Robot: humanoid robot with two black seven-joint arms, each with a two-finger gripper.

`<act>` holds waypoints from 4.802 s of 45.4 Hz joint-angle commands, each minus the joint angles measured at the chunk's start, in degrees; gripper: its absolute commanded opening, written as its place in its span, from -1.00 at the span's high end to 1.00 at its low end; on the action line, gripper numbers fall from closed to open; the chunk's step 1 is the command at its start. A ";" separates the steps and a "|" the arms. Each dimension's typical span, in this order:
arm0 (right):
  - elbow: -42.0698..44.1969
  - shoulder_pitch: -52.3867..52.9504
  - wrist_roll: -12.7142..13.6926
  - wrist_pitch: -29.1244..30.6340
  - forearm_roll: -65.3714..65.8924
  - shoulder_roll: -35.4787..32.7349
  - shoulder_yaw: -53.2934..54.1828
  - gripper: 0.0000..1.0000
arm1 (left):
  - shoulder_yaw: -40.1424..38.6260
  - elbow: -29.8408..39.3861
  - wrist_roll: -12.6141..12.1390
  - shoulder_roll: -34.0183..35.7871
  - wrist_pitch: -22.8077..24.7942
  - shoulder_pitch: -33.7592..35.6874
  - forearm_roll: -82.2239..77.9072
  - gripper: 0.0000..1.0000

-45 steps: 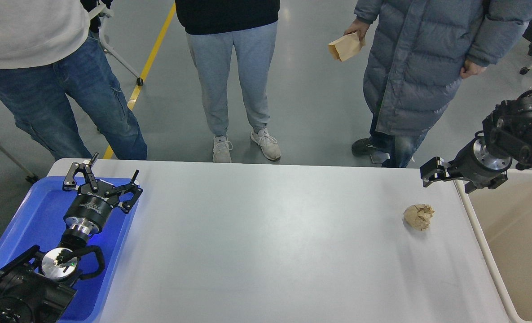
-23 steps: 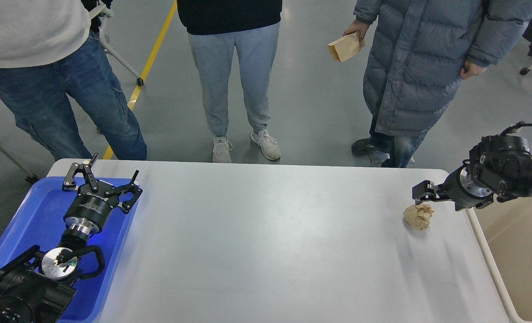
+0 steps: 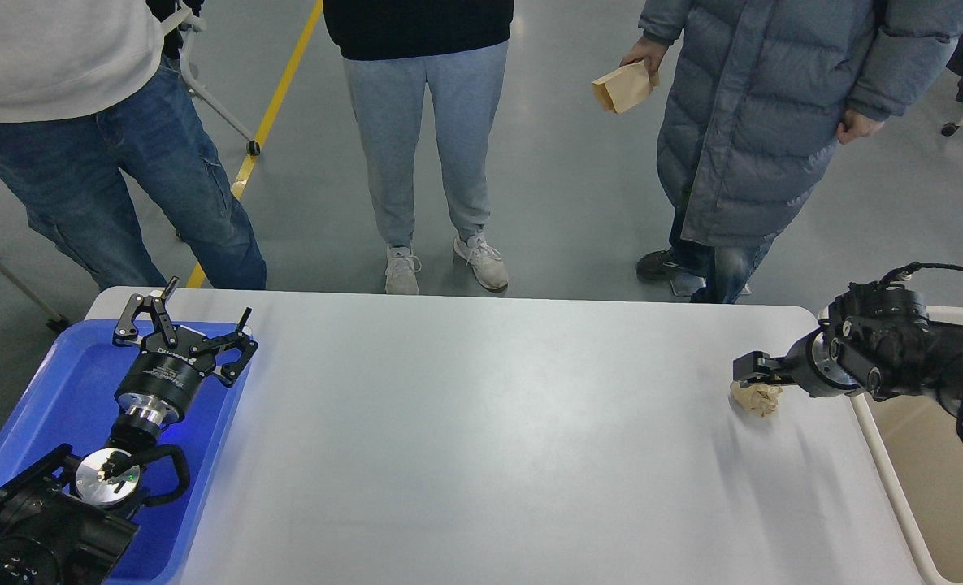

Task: Tidy desktop
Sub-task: 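Close the right gripper on the crumpled paper ball, then lift the paper ball with the right gripper and carry it toward the bin, then move the right gripper over the bin and release the paper ball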

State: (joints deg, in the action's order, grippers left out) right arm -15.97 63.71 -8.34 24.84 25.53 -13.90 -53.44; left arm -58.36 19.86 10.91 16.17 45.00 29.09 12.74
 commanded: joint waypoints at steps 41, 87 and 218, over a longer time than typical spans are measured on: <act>1.99 -5.96 -0.01 -10.25 -0.04 2.56 3.52 -0.99 | 0.00 0.00 -0.02 0.00 0.00 0.00 0.00 -1.00; 1.82 -8.42 -0.28 -14.12 0.84 2.47 2.99 0.92 | 0.00 0.00 -0.02 0.00 0.00 0.00 0.00 -1.00; -41.43 68.39 -2.04 20.16 15.96 -31.89 -9.49 1.00 | 0.00 0.00 -0.02 0.00 0.00 0.00 0.00 -1.00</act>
State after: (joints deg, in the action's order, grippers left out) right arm -57.75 131.90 -10.28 44.97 40.17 -44.77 -60.48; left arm -58.36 19.86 10.90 16.18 45.00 29.09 12.74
